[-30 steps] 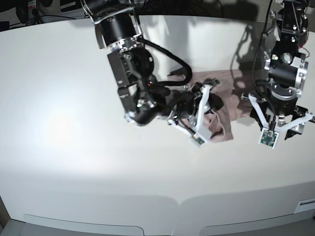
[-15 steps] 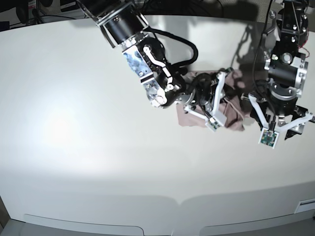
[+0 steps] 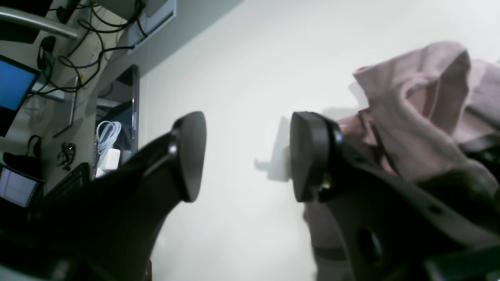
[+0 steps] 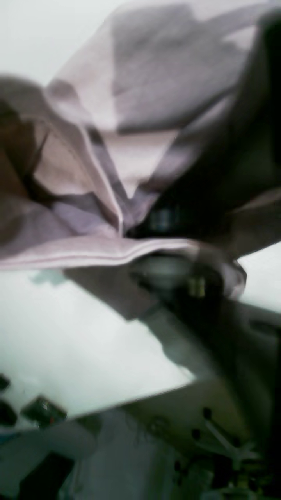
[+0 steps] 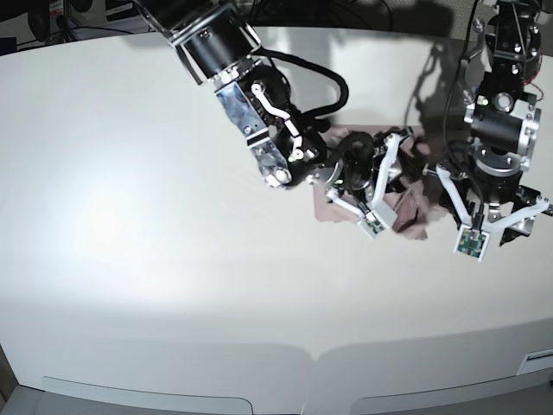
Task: Fold the T-shirt properly
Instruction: 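Press the folded end onto the pile with the right gripper beside the left gripper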
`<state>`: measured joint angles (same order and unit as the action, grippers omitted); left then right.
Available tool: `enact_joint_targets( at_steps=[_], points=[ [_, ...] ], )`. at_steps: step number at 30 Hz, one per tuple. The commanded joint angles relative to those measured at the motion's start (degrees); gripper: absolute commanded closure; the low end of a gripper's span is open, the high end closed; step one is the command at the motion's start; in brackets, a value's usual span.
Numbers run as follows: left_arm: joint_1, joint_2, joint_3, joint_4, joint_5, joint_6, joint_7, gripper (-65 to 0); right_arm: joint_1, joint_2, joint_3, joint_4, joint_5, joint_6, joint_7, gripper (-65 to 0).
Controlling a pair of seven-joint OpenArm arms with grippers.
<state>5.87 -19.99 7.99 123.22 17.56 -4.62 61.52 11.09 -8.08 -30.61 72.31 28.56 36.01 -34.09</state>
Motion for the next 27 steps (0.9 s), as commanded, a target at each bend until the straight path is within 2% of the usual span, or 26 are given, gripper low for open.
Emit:
enact_joint_targets(
  at_steps=[1,6,14,17,22,27],
  points=[
    [-0.5,-0.4,-0.2,1.1,0.9,0.8,-1.1,-33.5,1.1,-0.9,-0.6,0.9,1.6,1.3,1.2,-23.3],
    [-0.5,-0.4,-0.2,1.1,0.2,0.8,-1.1,-33.5,1.2,-0.9,-4.2,0.9,5.1,3.7,1.4,-24.2],
    [-0.5,-0.4,-0.2,1.1,2.0,0.8,-1.2,-33.5,1.3,-0.9,-6.1,0.9,4.7,3.7,3.3,-24.2],
    [-0.5,-0.4,-0.2,1.1,1.9,1.0,-1.2,-33.5,2.2,-0.9,-5.7,0.9,1.8,3.7,4.6,-24.2],
    [-1.6,-0.3,-0.2,1.4,2.0,5.7,-1.2,-33.5,6.7,-0.9,-5.4,0.9,-6.9,3.7,6.3,-24.2],
    [-4.5,-0.3,-0.2,1.4,2.0,9.2,-1.8,-33.5,11.0,-0.9,-5.1,0.9,-9.9,3.6,6.3,-24.2]
  ],
)
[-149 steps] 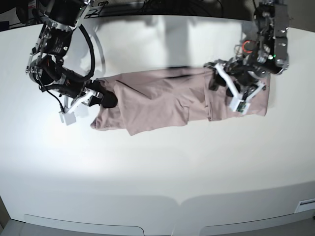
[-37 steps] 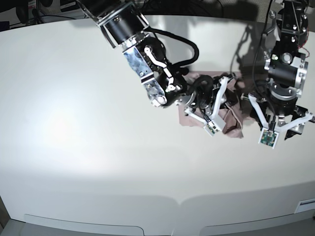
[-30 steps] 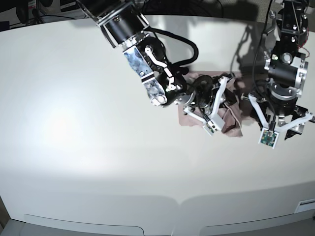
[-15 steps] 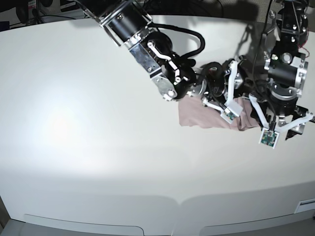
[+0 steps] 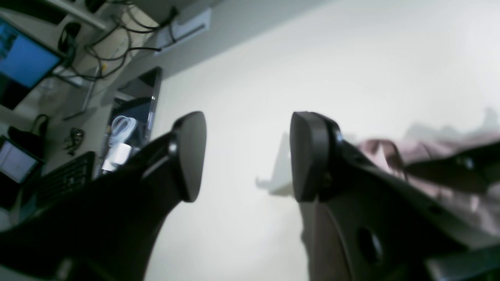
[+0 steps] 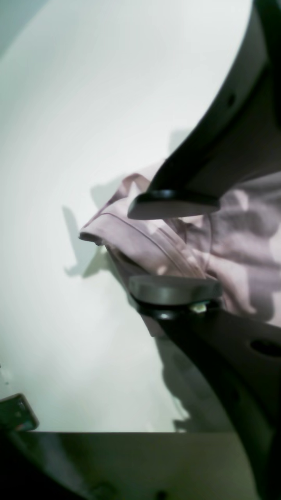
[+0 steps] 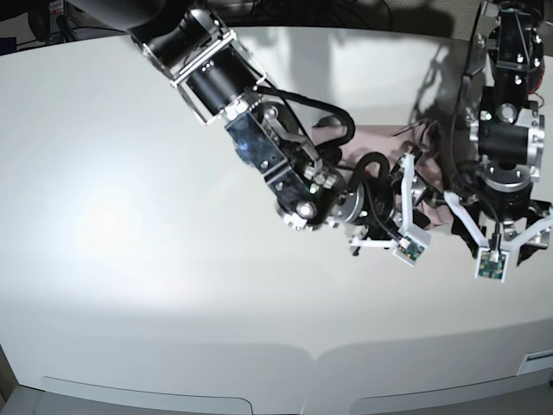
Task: Fold the T-shirt properly
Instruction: 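Press the folded end onto the pile with the right gripper beside the left gripper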
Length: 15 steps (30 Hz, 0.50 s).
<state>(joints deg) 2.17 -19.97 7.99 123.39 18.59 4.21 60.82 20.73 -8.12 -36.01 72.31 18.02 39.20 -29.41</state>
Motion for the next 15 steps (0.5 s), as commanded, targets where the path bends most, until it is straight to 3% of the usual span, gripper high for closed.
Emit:
enact_joint_targets(
  at_steps=[1,5,9,12,15],
  points=[
    [-1.3,-0.4,-0.2,1.2,1.0,1.0,-1.3,-33.5,2.1,-0.9,0.7,0.9,-0.5,0.1,1.6,-24.2],
    [-2.0,-0.4,-0.2,1.2,1.3,5.4,-0.8,-33.5,2.8,-0.9,4.6,0.9,-8.9,-4.0,1.5,-24.2],
    [0.8,0.5,0.0,1.2,-7.7,6.6,0.8,-33.5,2.6,-0.9,12.2,0.9,-10.8,-4.7,0.9,-24.2],
    [3.5,3.7,0.0,1.2,-14.7,5.7,-0.4,-33.5,2.6,-0.9,18.5,0.9,-10.1,-4.7,-0.3,-24.2],
    [5.4,7.4,0.0,1.2,-21.7,1.5,-0.5,-33.5,2.6,-0.9,23.1,0.9,-8.4,-4.7,-3.2,-24.2]
  ],
)
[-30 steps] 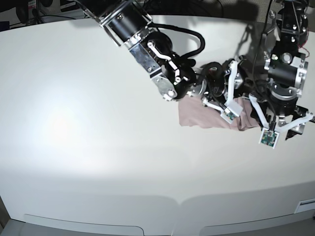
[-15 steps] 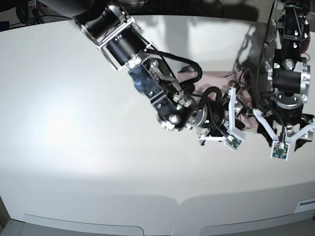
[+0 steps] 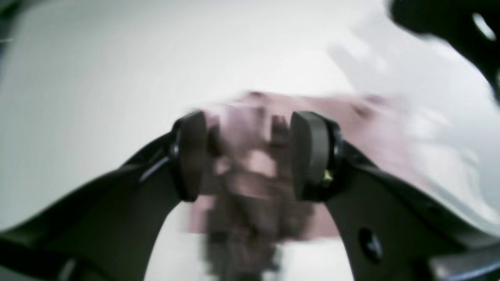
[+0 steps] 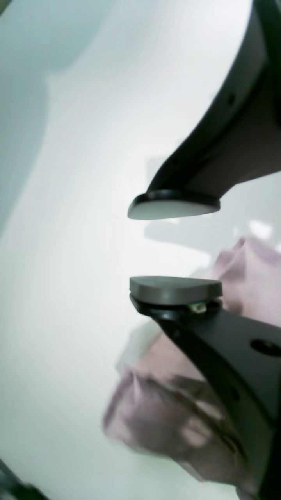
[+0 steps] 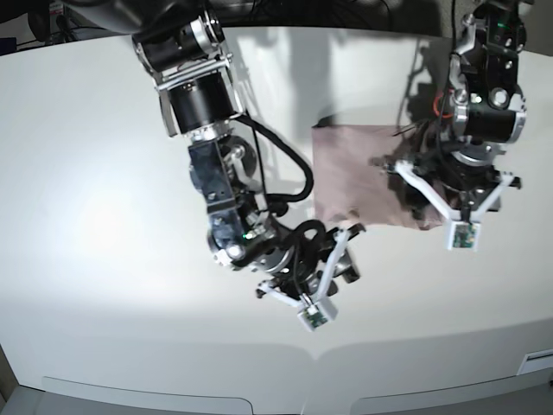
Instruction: Fold the T-shirt properly
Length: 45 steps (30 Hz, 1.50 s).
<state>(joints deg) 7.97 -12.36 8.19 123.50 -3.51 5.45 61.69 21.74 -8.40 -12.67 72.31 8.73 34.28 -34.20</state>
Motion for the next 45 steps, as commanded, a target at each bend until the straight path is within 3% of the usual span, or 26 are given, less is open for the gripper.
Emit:
enact_joint_targets(
  at_steps=[1,3,7,13,21,25,35,45],
  points=[
    [0.0,1.2,-0.2,1.1,-2.1,-1.8,-1.3,-33.5,1.6,-0.6,1.0,0.9,0.9,0.2,1.0,-24.2],
    [1.1,3.6,-0.2,1.1,-6.4,-5.7,-1.0,-33.5,1.6,-0.6,2.8,0.9,0.9,0.2,0.2,-24.2],
    [3.8,4.7,-0.2,0.9,-8.2,-8.3,-2.3,-33.5,1.6,0.0,3.3,0.9,3.2,0.4,-1.8,-24.2],
    [6.1,2.6,-0.2,-3.2,-0.8,-8.3,-3.9,-33.5,1.6,0.8,3.3,0.9,6.7,1.9,-4.7,-24.2],
    [6.3,2.6,-0.3,-7.7,-0.7,-8.3,-6.4,-33.5,1.6,0.8,3.3,0.9,6.9,2.2,-4.8,-24.2],
    [6.3,2.6,-0.7,-8.1,2.8,-8.3,-7.7,-33.5,1.6,0.8,3.3,0.9,6.9,2.2,-4.9,-24.2],
    [2.2,2.6,-10.0,-23.9,2.3,-9.0,-13.0,-33.5,1.6,0.7,3.3,0.9,7.0,2.2,-5.3,-24.2],
    [-8.1,-4.5,-12.3,-24.1,2.8,-8.9,-10.5,-33.5,-1.1,0.6,3.3,0.9,9.7,3.0,-8.6,-24.2]
  ],
)
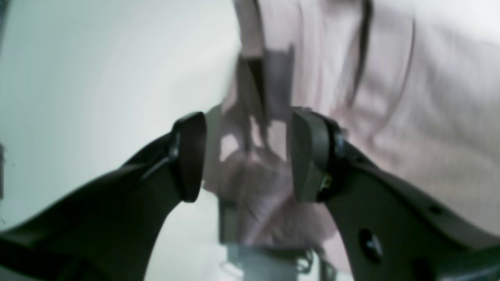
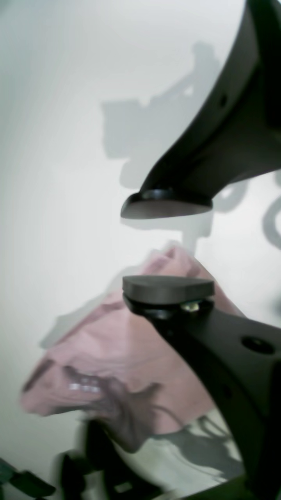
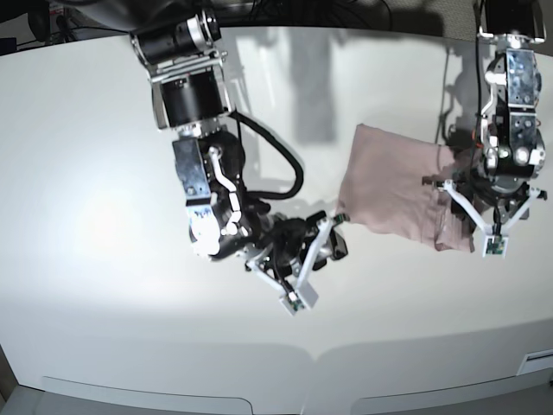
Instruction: Fold the T-shirt properly
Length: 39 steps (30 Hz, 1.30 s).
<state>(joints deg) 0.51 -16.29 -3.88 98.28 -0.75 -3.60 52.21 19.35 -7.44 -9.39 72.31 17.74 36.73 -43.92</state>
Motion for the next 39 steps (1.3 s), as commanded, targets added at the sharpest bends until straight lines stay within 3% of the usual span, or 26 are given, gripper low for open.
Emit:
enact_joint_targets(
  at_steps=[1,4,8,13,17,20,28,32,39],
  points=[
    [-0.9,-1.1,-0.2,1.1,-1.1,0.1,-1.0,-33.5,0.3,-0.3,0.0,0.9,0.7,1.0,1.4,-24.2],
    [-0.6,-1.7,-0.2,1.1,-4.0,0.1,0.4,-33.5,-1.4,-0.3,0.0,0.2,0.7,1.0,1.4,-24.1],
    [-0.4,-1.7,-0.2,2.8,-2.3,0.4,1.9,-33.5,-0.5,-0.3,-0.5,-2.4,0.5,1.0,2.1,-24.1],
    [0.2,-1.7,-0.2,16.6,-3.8,4.4,9.9,-33.5,2.7,-0.7,-2.6,-6.3,0.1,0.9,4.0,-24.1],
    [6.8,-0.7,-0.2,21.6,-10.8,5.0,6.9,-33.5,4.9,-1.6,-3.1,-8.1,0.1,1.0,4.0,-24.1],
    [10.8,1.3,-0.2,20.1,-11.3,4.6,3.3,-33.5,5.4,-1.6,-3.0,-8.1,0.1,1.0,4.0,-24.1],
    [10.6,1.4,-0.2,11.8,-14.1,4.6,0.7,-33.5,5.6,-1.6,-3.0,-8.1,0.0,1.0,1.9,-24.1],
    [10.6,1.4,-0.2,5.5,-14.4,3.9,0.6,-33.5,5.6,-1.6,-3.0,-8.8,0.0,1.0,3.6,-24.1],
    [10.6,1.3,-0.2,3.8,-15.8,0.7,-1.1,-33.5,5.6,-1.6,-3.5,-19.6,-0.8,1.2,4.9,-24.1]
  ],
)
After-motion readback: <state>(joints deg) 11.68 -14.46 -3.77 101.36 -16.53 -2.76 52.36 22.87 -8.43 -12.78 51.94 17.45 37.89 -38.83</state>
